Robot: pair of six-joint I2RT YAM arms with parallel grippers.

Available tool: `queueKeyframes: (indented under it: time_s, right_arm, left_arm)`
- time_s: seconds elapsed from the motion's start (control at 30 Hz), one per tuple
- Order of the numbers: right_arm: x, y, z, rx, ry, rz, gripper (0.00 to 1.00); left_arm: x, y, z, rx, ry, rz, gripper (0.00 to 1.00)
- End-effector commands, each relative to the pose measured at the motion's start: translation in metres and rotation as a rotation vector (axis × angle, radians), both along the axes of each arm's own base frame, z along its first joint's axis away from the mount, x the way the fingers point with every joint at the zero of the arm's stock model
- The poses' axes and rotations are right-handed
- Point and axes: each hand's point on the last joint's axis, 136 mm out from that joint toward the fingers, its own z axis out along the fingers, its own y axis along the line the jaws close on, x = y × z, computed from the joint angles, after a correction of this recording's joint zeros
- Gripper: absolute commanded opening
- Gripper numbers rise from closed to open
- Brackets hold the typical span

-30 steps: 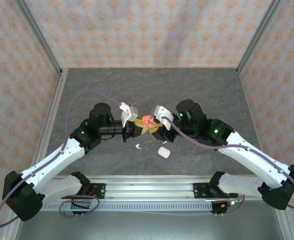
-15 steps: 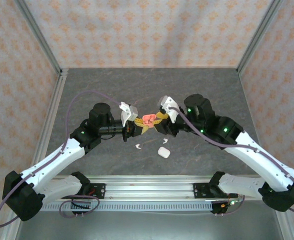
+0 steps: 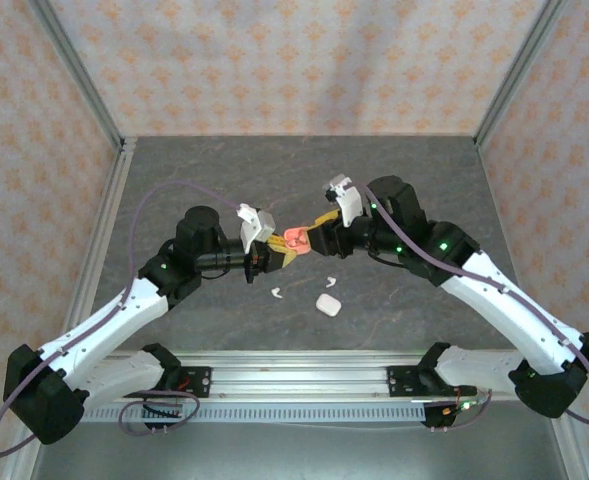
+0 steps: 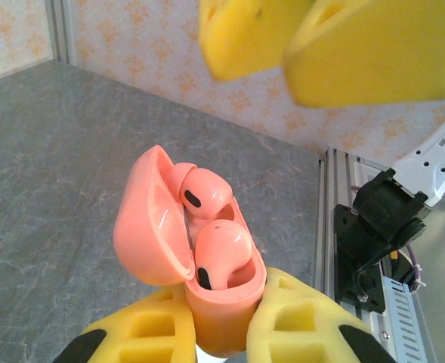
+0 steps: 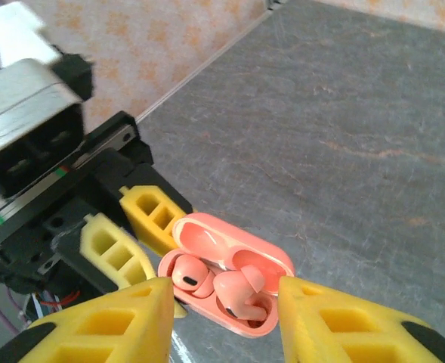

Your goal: Insert wireless bluetooth earbuds into charging case

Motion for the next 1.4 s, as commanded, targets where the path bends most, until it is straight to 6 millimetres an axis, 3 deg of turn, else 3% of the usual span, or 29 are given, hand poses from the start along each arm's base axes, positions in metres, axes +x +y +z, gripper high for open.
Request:
queueKeyframes:
  time_s: [0.0, 0.63, 1.23, 1.37]
  right_arm:
    - [0.006, -0.003, 0.005, -0.001, 0.04, -0.112, 0.42]
    - [0.015, 0.001, -0.02, -0.117, 0.149, -0.242, 0.45]
    - [0.008, 0.015, -0.031, -0.149, 0.219, -0.196, 0.46]
    - [0.007, 0.015, -0.033, -0.169, 0.223, -0.188, 0.42]
  left_arm:
    - [-0.001, 0.001, 0.017, -0.036, -0.045, 0.009, 0.0]
    - [0.004, -0.002, 0.011, -0.018, -0.033, 0.013, 0.0]
    - [0.006, -0.003, 0.009, -0.009, -0.029, 0.012, 0.0]
    - [0.006, -0.003, 0.009, -0.005, -0.031, 0.012, 0.0]
